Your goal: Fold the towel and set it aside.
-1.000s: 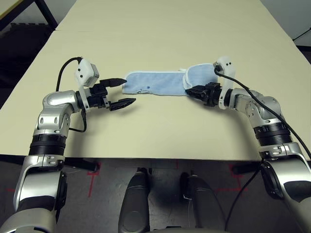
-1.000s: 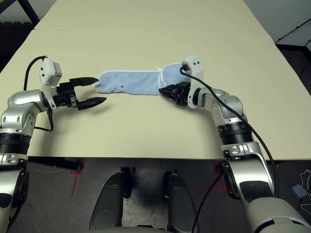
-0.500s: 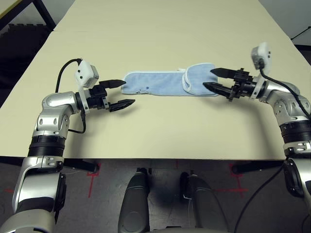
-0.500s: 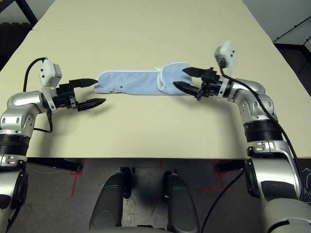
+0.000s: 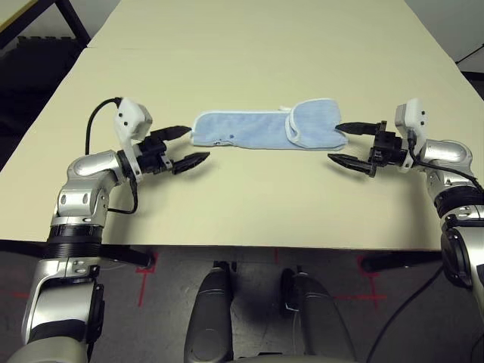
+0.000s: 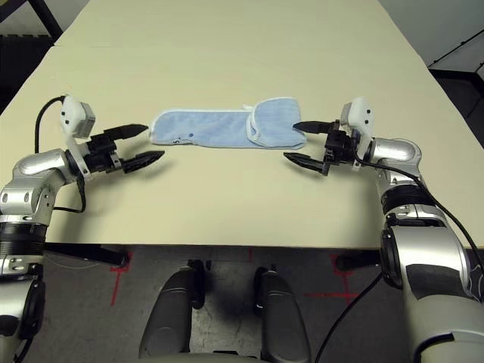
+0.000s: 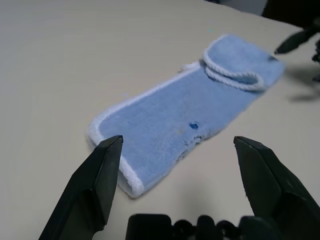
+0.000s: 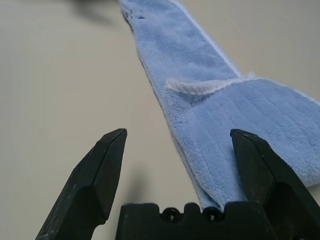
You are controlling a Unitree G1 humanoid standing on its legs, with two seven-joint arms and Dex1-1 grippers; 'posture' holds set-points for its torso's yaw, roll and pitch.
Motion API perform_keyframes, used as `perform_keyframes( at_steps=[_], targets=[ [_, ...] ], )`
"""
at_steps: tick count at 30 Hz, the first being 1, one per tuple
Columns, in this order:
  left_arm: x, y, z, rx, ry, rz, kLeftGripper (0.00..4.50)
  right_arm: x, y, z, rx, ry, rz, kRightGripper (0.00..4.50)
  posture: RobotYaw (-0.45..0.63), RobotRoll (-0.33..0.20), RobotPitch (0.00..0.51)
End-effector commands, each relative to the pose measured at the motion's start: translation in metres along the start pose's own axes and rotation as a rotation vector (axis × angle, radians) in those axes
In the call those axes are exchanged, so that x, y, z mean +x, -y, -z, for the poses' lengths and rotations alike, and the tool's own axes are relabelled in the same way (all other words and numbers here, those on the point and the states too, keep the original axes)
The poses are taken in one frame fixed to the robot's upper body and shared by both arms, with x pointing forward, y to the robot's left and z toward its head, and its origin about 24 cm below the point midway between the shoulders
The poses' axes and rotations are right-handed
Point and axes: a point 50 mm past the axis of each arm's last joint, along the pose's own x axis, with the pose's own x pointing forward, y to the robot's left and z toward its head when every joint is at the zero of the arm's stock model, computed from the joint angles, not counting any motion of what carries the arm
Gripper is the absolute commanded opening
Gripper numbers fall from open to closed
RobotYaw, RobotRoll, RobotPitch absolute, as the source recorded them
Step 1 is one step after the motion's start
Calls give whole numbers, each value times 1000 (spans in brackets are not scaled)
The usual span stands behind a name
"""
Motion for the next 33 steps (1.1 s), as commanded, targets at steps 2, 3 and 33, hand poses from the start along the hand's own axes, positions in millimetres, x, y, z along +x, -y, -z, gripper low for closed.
perform_keyframes(
  at_steps=[2, 3, 33],
  targets=[
    [2, 8, -11, -260, -12, 37, 4500, 4, 0, 1, 12, 13, 6, 4478, 105, 0, 174],
    [4, 8, -13, -318, -13, 41, 4500, 5, 0, 0, 12, 20, 5, 4478, 100, 0, 172],
    [7, -7, 21, -989, -194, -219, 4500, 2, 1, -1, 1, 32, 30, 4478, 71, 0, 178]
  ],
)
